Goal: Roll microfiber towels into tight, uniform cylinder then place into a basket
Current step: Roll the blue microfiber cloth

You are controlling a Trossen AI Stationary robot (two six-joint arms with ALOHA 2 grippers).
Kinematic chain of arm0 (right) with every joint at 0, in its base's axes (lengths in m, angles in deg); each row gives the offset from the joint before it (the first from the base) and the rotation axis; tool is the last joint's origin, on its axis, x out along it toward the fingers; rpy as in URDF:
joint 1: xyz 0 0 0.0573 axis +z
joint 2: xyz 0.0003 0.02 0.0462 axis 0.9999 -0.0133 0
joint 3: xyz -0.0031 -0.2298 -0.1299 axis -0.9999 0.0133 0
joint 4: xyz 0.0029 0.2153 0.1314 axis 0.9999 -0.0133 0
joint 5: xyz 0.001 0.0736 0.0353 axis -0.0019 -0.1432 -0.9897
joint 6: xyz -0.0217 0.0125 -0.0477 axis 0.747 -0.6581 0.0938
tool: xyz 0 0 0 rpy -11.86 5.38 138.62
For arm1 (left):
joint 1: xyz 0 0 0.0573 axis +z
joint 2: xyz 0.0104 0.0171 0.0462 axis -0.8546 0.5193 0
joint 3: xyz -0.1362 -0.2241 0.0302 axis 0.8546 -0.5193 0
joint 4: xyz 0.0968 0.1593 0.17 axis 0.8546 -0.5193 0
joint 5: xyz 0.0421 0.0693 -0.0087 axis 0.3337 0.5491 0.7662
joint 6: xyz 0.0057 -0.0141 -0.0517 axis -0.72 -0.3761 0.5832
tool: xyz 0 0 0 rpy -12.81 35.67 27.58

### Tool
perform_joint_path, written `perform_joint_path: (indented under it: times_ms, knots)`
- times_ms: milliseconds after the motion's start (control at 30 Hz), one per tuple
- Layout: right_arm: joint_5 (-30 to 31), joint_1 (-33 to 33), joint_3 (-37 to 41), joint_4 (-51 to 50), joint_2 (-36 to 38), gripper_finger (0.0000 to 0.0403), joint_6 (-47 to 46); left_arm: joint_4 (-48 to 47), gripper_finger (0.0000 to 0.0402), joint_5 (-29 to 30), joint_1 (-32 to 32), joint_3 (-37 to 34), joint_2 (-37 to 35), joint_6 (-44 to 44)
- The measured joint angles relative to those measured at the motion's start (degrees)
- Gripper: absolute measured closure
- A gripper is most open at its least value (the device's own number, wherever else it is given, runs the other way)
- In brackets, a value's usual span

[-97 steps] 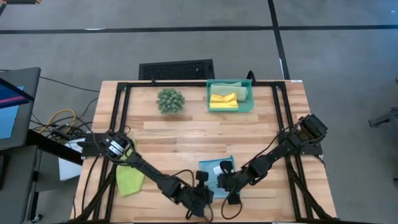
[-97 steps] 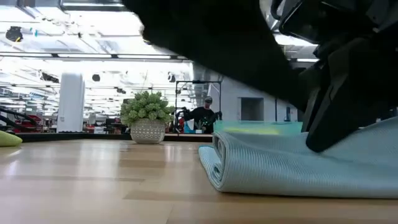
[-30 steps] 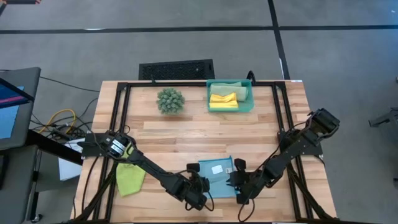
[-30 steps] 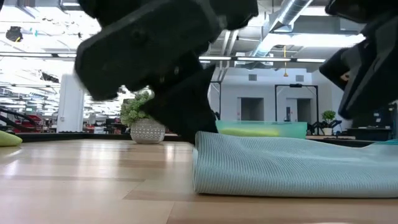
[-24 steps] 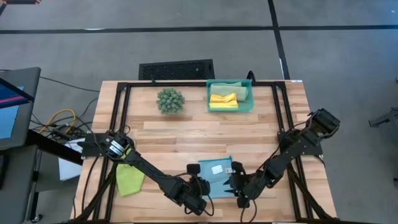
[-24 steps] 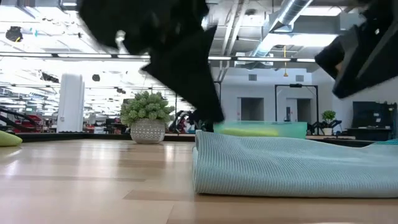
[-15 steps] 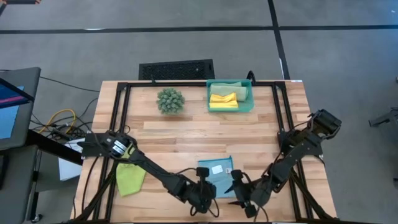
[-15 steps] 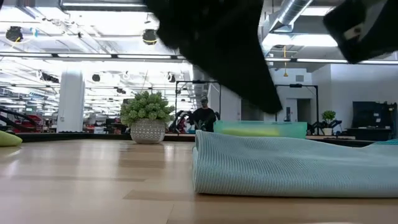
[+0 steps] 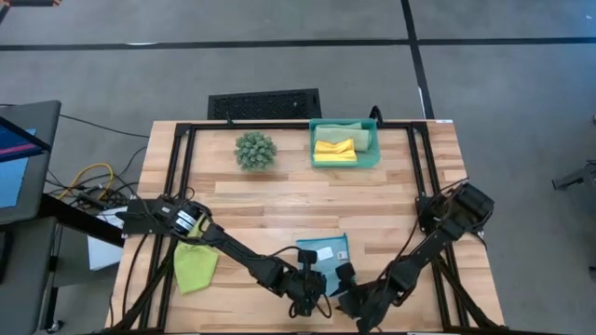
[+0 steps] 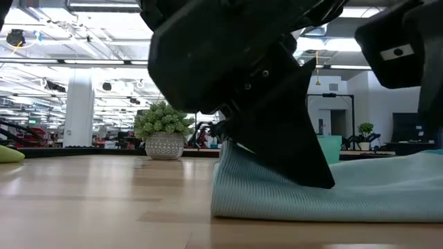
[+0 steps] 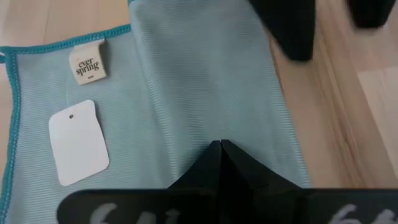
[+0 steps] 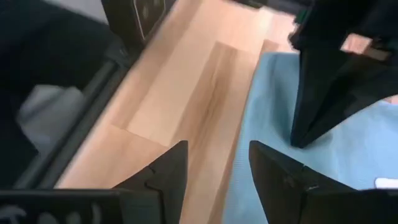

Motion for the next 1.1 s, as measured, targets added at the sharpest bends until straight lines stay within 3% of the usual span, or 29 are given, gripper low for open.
perform_joint_path:
  times_ms: [167, 367, 733, 1100]
  knots:
    - [0.49, -0.86, -6.05, -5.45, -6.34, 0.0221, 3.45, -0.29, 0.0401, -0.09, -0.08, 0.0, 0.02, 0.31]
    - [5.84, -1.12, -13.35, -16.84, -9.9, 0.0227, 2.52, -0.28, 0.0401, -0.15, -0.08, 0.0, 0.02, 0.44]
    - [6.72, -2.85, -14.57, -18.74, -10.82, 0.0245, -1.22, -0.06, 0.0401, -0.45, -0.37, 0.25, -0.07, 1.49]
    - [5.56, -3.27, -14.51, -19.29, -10.84, 0.0333, -1.48, -4.89, 0.0401, 3.48, -0.39, 4.48, -0.13, 1.69]
